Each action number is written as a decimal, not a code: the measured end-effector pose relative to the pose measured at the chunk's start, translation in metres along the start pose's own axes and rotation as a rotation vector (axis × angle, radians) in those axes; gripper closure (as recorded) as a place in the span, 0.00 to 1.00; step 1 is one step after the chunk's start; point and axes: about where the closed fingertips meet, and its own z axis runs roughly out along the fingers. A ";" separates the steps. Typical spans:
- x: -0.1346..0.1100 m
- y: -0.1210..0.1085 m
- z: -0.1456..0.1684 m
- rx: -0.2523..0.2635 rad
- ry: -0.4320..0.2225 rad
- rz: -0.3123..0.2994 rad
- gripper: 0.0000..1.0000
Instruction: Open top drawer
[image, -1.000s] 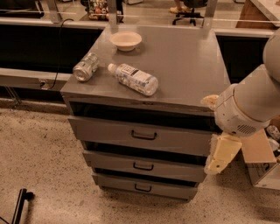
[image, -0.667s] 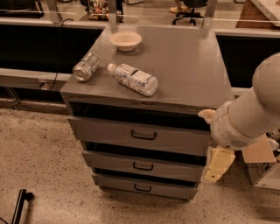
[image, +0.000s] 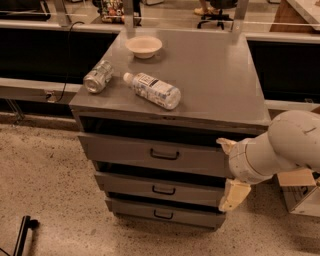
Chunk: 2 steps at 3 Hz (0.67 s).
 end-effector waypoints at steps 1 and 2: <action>0.003 -0.017 0.026 0.020 0.006 -0.039 0.00; 0.018 -0.031 0.052 0.021 0.031 -0.038 0.00</action>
Offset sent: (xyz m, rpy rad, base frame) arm 0.0754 -0.0170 -0.0750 -0.0697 -0.0162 -0.0059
